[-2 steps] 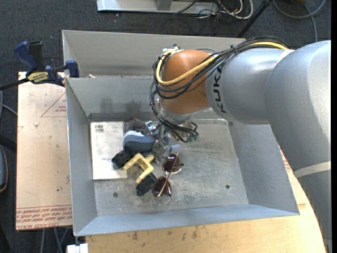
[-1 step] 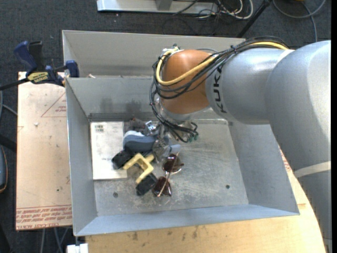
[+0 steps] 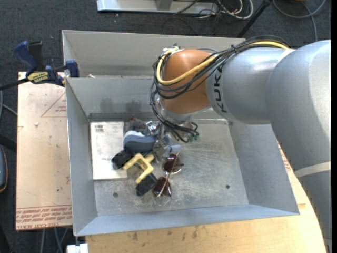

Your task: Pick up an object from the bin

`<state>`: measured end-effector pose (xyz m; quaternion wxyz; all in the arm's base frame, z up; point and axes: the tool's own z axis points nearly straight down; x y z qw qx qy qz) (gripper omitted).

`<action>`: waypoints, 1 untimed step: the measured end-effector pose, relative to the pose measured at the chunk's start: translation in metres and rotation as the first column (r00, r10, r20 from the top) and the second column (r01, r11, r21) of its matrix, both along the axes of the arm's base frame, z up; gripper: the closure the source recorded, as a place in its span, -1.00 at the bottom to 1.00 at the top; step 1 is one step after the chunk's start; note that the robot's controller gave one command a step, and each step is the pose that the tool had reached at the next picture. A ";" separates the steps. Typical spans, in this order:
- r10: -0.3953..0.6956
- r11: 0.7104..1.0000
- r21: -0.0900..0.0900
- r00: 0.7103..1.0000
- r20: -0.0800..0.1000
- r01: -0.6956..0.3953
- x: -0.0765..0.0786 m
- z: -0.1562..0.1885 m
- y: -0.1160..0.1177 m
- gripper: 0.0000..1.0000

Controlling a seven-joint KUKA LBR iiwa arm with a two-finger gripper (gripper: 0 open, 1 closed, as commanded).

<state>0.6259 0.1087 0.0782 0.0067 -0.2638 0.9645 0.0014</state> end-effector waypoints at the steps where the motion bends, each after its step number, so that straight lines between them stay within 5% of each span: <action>1: 0.001 1.000 -0.003 1.000 -0.010 -0.001 -0.003 0.013 -0.001 1.00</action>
Offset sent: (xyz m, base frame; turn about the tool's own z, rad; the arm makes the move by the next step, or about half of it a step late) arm 0.0000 -0.0001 0.0051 0.0000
